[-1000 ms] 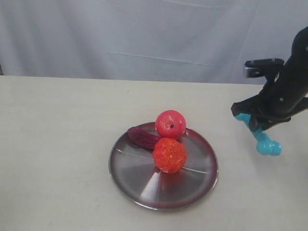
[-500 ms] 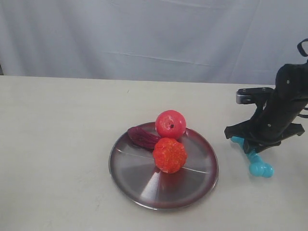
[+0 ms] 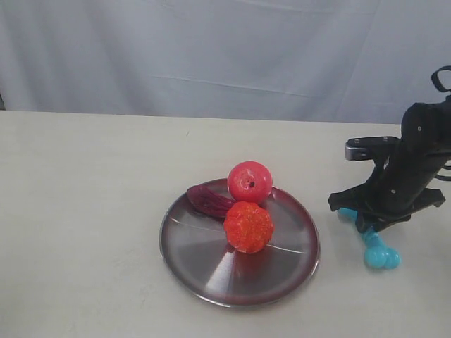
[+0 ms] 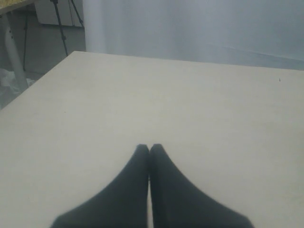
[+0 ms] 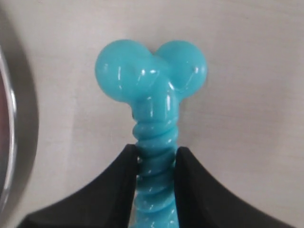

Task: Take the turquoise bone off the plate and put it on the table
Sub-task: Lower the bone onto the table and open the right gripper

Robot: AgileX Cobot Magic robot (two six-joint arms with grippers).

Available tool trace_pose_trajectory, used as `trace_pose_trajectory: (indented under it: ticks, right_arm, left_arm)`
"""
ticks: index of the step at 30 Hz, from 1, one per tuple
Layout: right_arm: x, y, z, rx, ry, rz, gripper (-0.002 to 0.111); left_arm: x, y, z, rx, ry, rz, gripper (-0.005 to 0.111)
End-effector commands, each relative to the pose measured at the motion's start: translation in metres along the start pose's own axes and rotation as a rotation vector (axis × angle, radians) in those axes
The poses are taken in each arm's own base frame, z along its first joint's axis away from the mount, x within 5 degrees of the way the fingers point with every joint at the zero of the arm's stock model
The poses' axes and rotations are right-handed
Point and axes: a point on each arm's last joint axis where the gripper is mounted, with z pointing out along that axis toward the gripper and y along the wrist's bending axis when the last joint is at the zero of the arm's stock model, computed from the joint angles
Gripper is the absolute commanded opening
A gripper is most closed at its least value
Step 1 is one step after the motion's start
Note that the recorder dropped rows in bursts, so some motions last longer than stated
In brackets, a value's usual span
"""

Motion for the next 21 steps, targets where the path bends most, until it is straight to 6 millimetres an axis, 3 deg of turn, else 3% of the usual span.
trace_pose_trajectory:
  ticks: [1, 5, 9, 11, 18, 21]
  right_arm:
    - [0.000, 0.001, 0.000, 0.005, -0.008, -0.043, 0.007]
    - [0.000, 0.011, 0.000, -0.001, -0.015, -0.084, 0.039]
    - [0.001, 0.026, 0.000, -0.010, -0.016, -0.158, 0.081]
    - [0.001, 0.029, 0.000, -0.012, -0.016, -0.169, 0.091]
    - [0.001, 0.033, -0.004, -0.018, -0.027, -0.133, 0.090]
    - [-0.001, 0.033, -0.015, -0.021, -0.060, -0.111, 0.072]
  left_arm:
    - [0.001, 0.000, 0.000, 0.007, 0.001, 0.000, 0.000]
    - [0.001, 0.000, 0.000, 0.007, 0.001, 0.000, 0.000]
    - [0.001, 0.000, 0.000, 0.007, 0.001, 0.000, 0.000]
    - [0.001, 0.000, 0.000, 0.007, 0.001, 0.000, 0.000]
    - [0.001, 0.000, 0.000, 0.007, 0.001, 0.002, 0.000]
    - [0.001, 0.000, 0.000, 0.007, 0.001, 0.004, 0.000]
